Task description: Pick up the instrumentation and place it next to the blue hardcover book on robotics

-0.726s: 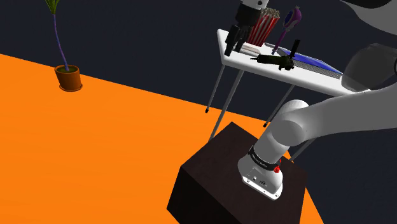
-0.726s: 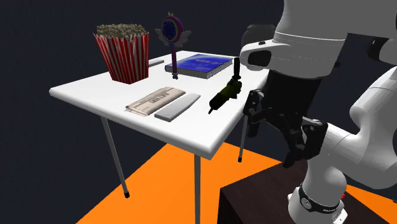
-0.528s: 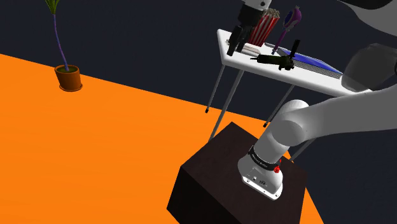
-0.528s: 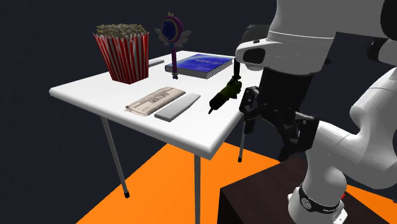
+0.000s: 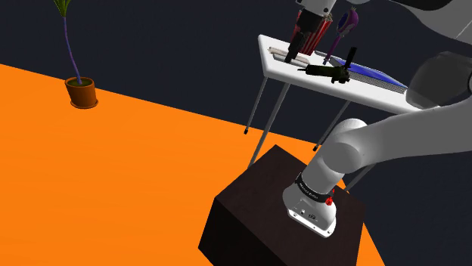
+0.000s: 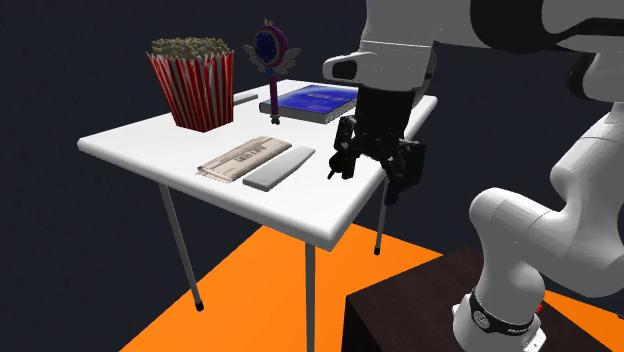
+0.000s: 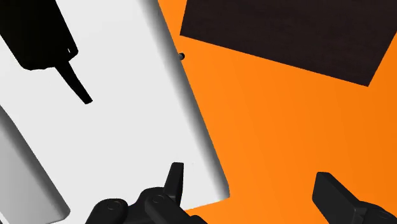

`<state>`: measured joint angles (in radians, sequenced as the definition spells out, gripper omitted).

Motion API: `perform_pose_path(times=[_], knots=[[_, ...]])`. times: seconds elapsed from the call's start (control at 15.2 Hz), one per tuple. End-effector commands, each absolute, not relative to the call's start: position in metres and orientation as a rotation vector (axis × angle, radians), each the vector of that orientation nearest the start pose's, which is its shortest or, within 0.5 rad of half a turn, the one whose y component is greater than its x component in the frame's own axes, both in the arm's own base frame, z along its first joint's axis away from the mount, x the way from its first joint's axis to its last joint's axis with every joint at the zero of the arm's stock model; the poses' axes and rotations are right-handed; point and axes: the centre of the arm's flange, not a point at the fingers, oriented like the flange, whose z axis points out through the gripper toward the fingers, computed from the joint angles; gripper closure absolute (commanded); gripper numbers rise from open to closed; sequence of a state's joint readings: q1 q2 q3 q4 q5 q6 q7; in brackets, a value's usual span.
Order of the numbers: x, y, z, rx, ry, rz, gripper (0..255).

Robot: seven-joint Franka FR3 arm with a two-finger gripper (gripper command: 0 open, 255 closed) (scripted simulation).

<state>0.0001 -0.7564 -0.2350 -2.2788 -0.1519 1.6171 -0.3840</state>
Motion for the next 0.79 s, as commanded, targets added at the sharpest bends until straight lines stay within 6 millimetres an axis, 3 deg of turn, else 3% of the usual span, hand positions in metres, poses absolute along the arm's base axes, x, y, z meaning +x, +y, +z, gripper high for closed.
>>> perform_pose_path(times=[0.0, 0.73], knots=[[0.306, -0.143, 0.613, -3.122, -0.381, -0.136, 0], [0.327, -0.295, 0.608, -3.028, -0.652, -0.193, 0]])
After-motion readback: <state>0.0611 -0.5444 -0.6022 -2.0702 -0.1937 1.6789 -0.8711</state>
